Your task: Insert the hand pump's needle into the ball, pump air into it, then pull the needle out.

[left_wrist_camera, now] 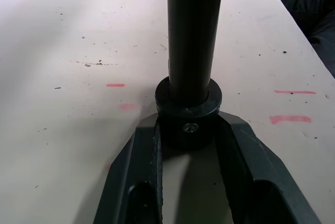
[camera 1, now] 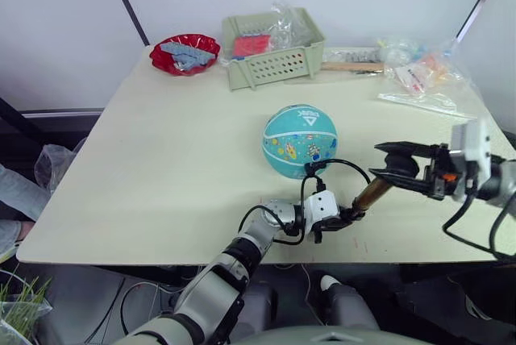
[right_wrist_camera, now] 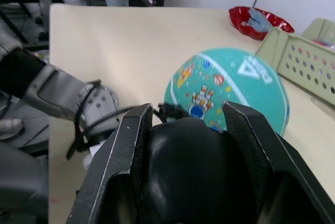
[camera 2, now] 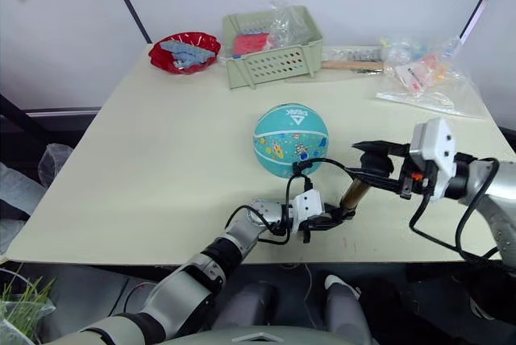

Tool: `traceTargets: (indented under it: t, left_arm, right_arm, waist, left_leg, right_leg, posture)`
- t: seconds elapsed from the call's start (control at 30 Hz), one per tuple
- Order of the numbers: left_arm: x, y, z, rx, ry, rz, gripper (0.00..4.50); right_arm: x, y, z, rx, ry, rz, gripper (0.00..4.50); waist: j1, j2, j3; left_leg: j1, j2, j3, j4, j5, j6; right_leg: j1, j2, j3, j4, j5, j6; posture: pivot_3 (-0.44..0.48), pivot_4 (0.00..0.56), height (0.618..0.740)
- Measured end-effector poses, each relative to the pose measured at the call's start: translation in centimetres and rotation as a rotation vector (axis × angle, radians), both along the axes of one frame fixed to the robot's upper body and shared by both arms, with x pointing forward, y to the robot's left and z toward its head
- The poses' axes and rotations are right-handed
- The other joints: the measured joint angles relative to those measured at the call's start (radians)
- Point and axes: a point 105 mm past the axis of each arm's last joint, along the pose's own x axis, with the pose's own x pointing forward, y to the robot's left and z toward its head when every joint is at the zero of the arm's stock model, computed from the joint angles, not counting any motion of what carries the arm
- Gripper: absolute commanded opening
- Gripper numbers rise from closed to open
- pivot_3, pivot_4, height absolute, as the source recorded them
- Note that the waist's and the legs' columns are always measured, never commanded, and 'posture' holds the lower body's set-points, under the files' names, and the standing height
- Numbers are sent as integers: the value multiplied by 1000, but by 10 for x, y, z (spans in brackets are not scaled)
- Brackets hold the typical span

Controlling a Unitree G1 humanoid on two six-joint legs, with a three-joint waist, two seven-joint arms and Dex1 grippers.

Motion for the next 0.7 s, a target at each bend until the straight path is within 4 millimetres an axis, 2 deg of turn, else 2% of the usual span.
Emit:
traceTargets:
  t: [0.13, 0.3, 0.37, 0.7]
  left_arm:
    - [0, 0, 0, 1, 2, 2, 1049]
    - [-1, 0, 1, -4, -2, -3, 1049]
    - [-1, -2, 3, -8, -6, -7, 1049]
    - [-1, -3, 7, -24, -8, -18, 1049]
  right_arm:
    - [4, 3, -18, 1, 0, -27, 1672]
    - [5, 3, -20, 4, 8, -32, 1672]
    - [7, -1, -13, 7, 33, -27, 1672]
    - [7, -15, 62, 71, 53, 11, 1672]
  waist:
    - [-1, 0, -1]
    - [0, 2, 0]
    - [0, 5, 5]
    - [3, 9, 14]
  left_leg:
    - [0, 0, 0, 0, 0, 0]
    - [0, 0, -1, 0, 0, 0]
    - [-1, -1, 0, 0, 0, 0]
    - [-6, -1, -1, 0, 0, 0]
  right_leg:
    - [0, 0, 0, 0, 0, 0]
    - [0, 0, 0, 0, 0, 0]
    - [-1, 0, 0, 0, 0, 0]
    - [-5, -1, 0, 0, 2, -4]
  posture:
    - [0, 150, 740]
    - [0, 150, 740]
    - [0, 150, 740]
    - [0, 150, 740]
